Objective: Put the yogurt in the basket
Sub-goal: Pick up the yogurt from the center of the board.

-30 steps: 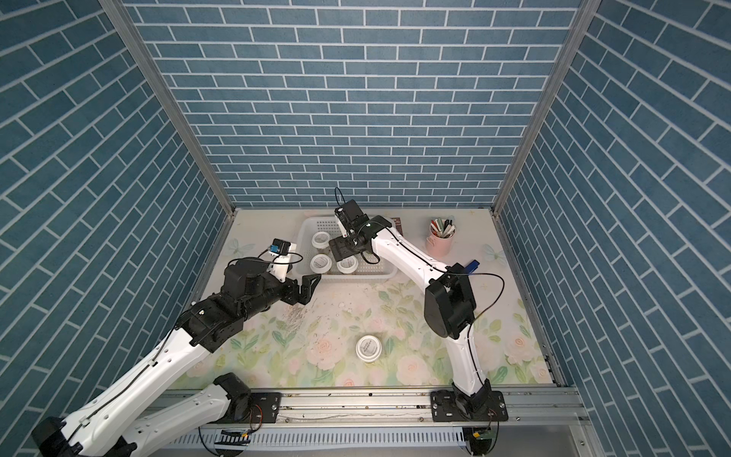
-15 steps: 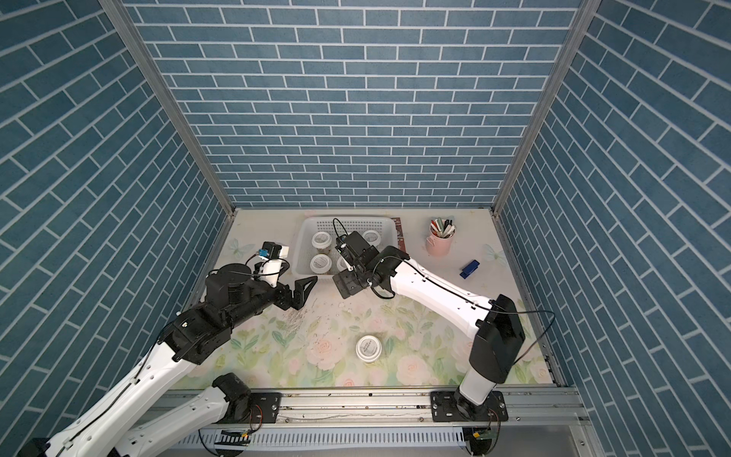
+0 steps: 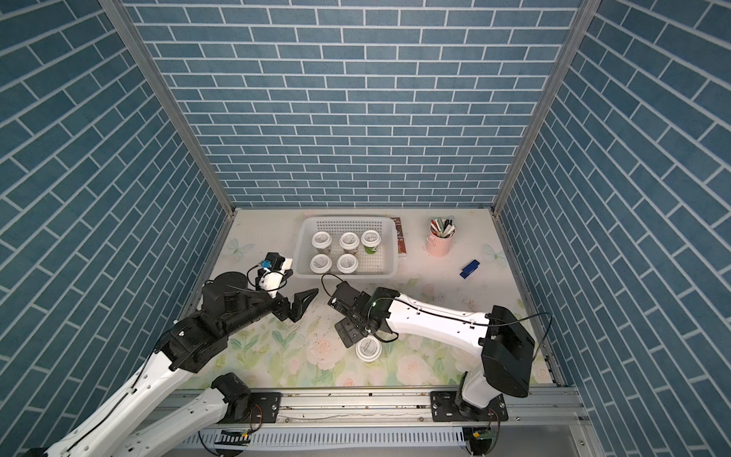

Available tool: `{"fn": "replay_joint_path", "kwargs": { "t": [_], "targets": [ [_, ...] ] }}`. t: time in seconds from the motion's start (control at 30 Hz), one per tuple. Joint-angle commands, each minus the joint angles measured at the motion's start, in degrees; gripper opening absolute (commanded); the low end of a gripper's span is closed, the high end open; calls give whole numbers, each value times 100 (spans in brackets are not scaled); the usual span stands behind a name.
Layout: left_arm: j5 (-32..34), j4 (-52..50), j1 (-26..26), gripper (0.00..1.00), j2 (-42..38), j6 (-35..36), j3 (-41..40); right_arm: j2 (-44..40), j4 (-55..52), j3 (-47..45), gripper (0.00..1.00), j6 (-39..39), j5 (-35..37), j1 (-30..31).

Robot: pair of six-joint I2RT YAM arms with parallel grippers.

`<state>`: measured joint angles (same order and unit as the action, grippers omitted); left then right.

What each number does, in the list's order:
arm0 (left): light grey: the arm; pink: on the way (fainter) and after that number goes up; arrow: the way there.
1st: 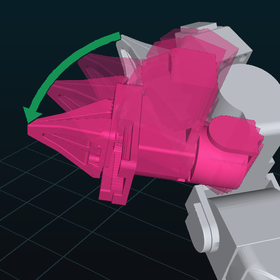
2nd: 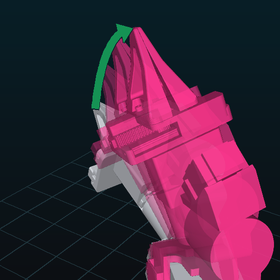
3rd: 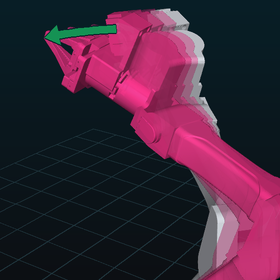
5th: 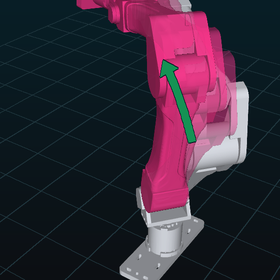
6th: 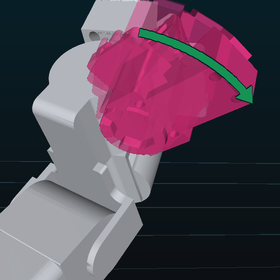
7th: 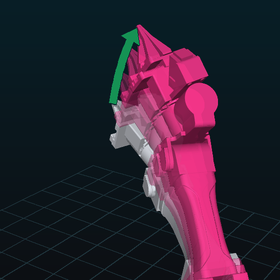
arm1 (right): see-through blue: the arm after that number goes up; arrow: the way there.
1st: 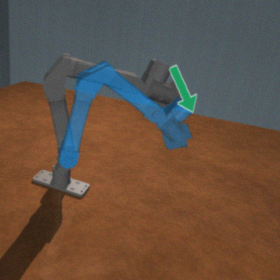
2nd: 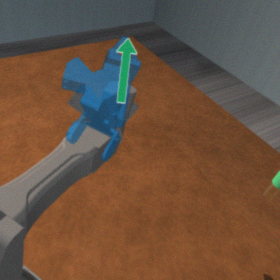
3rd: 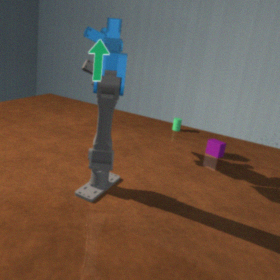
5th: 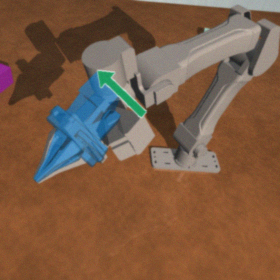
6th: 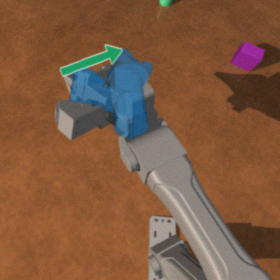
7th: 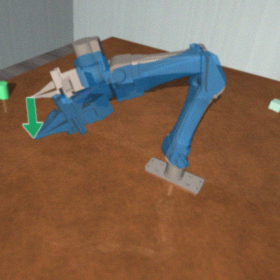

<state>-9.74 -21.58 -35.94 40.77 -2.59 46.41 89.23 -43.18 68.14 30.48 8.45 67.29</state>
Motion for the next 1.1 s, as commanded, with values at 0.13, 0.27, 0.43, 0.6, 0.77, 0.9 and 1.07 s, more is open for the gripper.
{"fn": "replay_joint_path", "kwargs": {
  "t": [0.13,0.27,0.43,0.6,0.77,0.9,1.07],
  "targets": [
    [-359,0,-24,100,-336,540,-200,-93,129,-447,94,631,45,98],
    [-397,61,-23,100,-386,553,-272,-96,265,-636,94,821,-58,200],
    [-405,21,-26,100,-386,593,-247,-10,406,-805,94,1035,-158,352],
    [-402,-12,-31,100,-386,593,-233,57,483,-972,94,1277,-189,502],
    [-401,-39,-33,100,-381,577,-258,55,605,-1165,94,1481,-213,582],
    [-404,-45,-28,100,-382,560,-271,83,609,-1224,94,1548,-159,586],
    [-384,-59,-27,100,-385,558,-282,166,613,-1215,93,1592,-80,588]
  ]
}}
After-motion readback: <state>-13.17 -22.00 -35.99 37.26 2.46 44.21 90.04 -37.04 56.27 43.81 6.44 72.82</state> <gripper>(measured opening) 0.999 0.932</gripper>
